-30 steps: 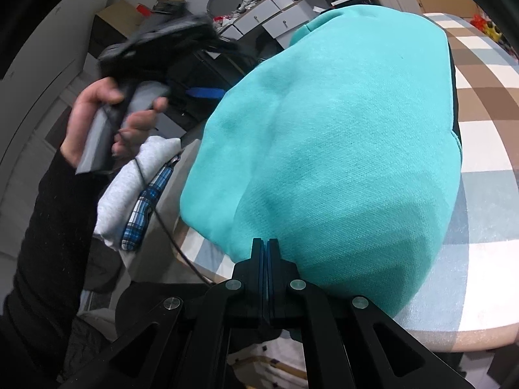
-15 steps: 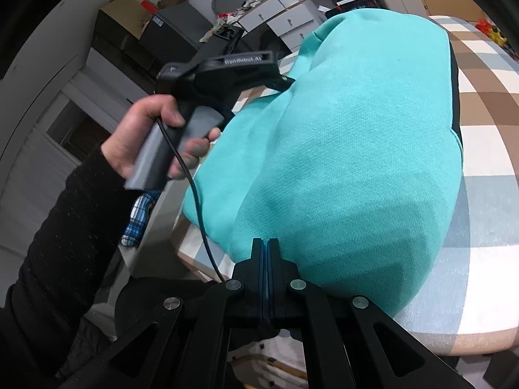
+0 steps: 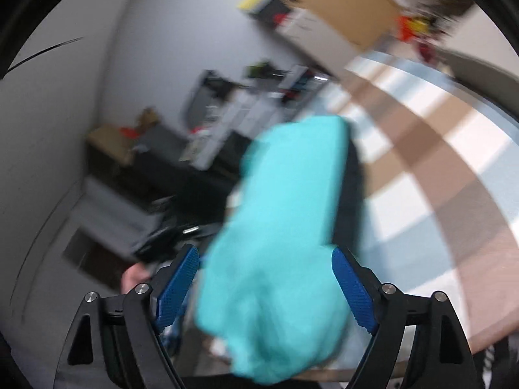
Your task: Fold large clothes
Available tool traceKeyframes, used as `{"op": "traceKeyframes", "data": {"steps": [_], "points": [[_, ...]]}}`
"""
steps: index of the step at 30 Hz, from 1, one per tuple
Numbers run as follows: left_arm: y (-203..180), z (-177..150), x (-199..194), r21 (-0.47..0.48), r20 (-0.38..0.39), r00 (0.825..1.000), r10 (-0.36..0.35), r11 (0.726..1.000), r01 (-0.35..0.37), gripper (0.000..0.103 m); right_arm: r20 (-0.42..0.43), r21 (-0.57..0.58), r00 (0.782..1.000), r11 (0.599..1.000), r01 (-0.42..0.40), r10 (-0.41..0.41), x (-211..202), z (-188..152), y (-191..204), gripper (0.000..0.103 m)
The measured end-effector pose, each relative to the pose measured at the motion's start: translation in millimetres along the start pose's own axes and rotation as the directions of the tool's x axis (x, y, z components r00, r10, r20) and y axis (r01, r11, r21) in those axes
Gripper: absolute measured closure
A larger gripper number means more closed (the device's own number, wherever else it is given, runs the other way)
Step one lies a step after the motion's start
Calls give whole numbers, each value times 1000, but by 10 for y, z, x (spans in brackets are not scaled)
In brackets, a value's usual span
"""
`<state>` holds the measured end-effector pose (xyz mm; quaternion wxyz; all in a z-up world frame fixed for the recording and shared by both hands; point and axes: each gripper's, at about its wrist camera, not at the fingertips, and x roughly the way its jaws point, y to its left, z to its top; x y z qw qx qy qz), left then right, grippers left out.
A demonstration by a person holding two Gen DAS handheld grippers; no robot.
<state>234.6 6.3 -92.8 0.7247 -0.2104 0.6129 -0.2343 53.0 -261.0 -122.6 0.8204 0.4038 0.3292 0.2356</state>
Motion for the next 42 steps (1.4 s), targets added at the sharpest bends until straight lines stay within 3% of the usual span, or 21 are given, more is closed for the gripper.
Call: {"op": "traceKeyframes", "data": {"steps": [3,6,9,10,17,24,30,34,36,40,42], "points": [[63,5,199,-2,-67,997,-45,999,45,1,-50,33,997,998,57,-55,152,119,-163,17],[136,-60,337,-36,-140,982,-127,992,123,1,-127,77,992,997,19,-9,367,201,-276,17],[163,-85,410,-48,-183,965,-190,982,184,1,-174,74,985,997,35,-21,519,224,-333,21],[172,-79,428,-48,-187,964,-188,982,182,1,-187,81,982,997,9,6,572,237,-348,28],[68,-203,308,39,-186,968,-167,984,177,6,-229,87,971,995,-52,70,630,271,-421,36],[-152,-416,334,88,-235,960,-149,981,174,16,-262,77,961,994,-74,92,440,147,-447,38],[-129,-446,410,56,-156,975,-160,984,171,14,-277,121,951,987,-106,136,470,118,-523,31],[27,-379,443,11,-142,964,-224,974,228,11,-295,191,939,974,-124,177,611,128,-627,22],[59,-353,468,-2,-135,959,-249,968,251,11,-293,183,940,975,-126,176,626,141,-609,21],[-31,-345,479,56,-119,965,-233,969,241,12,-300,158,939,980,-121,165,623,164,-548,26],[-15,-352,450,53,-111,961,-252,965,259,20,-300,135,942,984,-117,153,589,170,-492,31]]}}
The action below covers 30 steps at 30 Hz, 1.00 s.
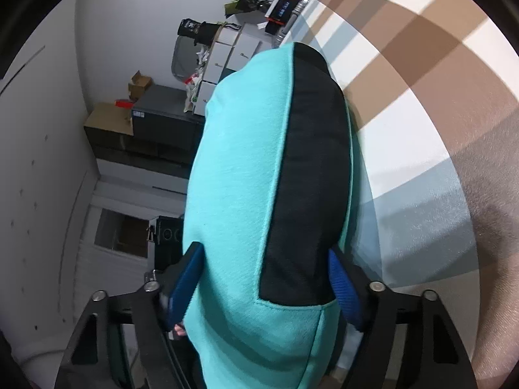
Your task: Fold large clothes
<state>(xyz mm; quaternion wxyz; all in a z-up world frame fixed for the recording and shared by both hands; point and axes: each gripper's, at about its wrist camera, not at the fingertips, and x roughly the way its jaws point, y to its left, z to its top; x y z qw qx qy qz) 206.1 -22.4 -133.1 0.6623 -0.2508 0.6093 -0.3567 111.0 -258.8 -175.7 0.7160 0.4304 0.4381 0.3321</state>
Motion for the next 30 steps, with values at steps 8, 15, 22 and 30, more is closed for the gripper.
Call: {"op": "traceKeyframes", "data": {"steps": [8,15,22,30], "points": [[-130,24,38,27,-1,1000,-18,999,18,28,-23,-4,1000,1000,-21,21,-10,-61,35,27],[-154,66,41,26,8,1000,-21,999,20,28,-11,18,1000,1000,-18,18,86,10,-3,22],[-61,10,-18,22,5,998,-55,998,55,34,22,-59,1000,998,-1,2,-38,-99,149,32],[62,-78,-133,23,3,998,-70,997,69,36,47,-58,999,998,-4,7,-80,-85,140,34]]}}
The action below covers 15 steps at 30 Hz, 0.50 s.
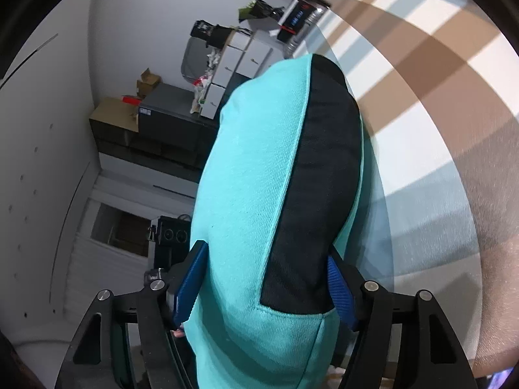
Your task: Fold large clothes
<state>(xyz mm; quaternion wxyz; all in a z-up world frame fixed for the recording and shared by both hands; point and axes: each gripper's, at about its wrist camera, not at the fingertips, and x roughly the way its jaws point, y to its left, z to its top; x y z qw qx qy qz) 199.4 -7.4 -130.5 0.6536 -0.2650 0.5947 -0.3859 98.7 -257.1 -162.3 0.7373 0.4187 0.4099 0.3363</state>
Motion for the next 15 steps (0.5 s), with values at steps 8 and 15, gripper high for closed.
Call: {"op": "traceKeyframes", "data": {"steps": [8,15], "points": [[-188,73,7,29,14,999,-42,999,42,37,77,28,995,997,-69,67,-214,-7,-37,38],[-456,213,102,72,3,999,-53,996,53,37,123,-11,990,998,-67,68,-530,123,124,39]]}}
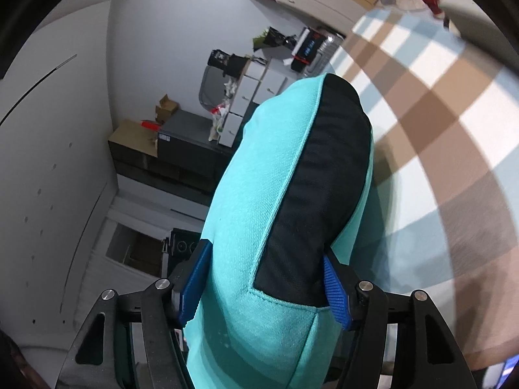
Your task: Fold large clothes
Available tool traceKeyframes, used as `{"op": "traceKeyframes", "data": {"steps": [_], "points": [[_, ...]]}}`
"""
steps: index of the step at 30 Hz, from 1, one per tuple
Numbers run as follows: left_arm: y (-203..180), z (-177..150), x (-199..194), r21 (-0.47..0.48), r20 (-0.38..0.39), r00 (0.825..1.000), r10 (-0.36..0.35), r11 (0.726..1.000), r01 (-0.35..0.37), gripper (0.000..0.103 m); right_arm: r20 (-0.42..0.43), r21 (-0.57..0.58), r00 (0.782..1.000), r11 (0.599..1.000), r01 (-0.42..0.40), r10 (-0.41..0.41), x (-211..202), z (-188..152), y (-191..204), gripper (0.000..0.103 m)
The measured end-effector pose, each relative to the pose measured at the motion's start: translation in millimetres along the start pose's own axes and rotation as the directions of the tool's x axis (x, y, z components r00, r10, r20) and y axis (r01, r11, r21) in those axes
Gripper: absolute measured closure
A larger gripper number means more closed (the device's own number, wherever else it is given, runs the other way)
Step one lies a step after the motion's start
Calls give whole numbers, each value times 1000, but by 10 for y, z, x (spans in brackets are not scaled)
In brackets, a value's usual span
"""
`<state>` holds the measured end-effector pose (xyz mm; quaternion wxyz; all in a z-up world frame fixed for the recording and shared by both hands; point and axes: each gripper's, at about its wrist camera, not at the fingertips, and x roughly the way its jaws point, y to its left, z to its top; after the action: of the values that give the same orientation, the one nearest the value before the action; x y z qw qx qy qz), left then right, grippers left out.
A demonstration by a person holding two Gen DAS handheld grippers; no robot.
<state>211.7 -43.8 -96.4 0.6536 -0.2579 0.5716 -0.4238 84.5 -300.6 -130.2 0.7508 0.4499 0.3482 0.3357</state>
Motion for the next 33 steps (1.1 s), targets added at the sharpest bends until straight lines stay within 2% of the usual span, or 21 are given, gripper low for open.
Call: {"op": "traceKeyframes", "data": {"steps": [9,14,18,22,26,29,31,33], "points": [[-667,182,235,116,-16,1000,4,993,-2,37,88,-59,996,998,-1,6,-690,263,253,39],[-1241,320,554,192,-37,999,-12,981,19,37,154,-86,988,996,25,-11,-1352,494,451,39],[-1704,432,950,231,-59,997,-51,971,63,37,225,-97,974,994,54,-31,-1973,760,576,39],[-2050,493,1511,258,-87,993,-83,961,103,37,273,-79,959,992,96,-71,-2565,968,488,39],[-2167,518,2129,234,-88,988,-126,961,143,37,295,-22,945,987,157,-144,-3093,1239,136,39],[-2014,424,2702,186,-65,987,-146,970,156,36,275,14,935,973,228,-223,-3312,1439,-183,39],[-1808,286,3138,127,-74,988,-136,981,145,36,243,66,915,947,315,-322,-3392,1565,-482,39],[-1640,128,3364,91,-70,991,-111,989,117,37,170,126,882,897,424,-440,-3399,1653,-789,39]]}}
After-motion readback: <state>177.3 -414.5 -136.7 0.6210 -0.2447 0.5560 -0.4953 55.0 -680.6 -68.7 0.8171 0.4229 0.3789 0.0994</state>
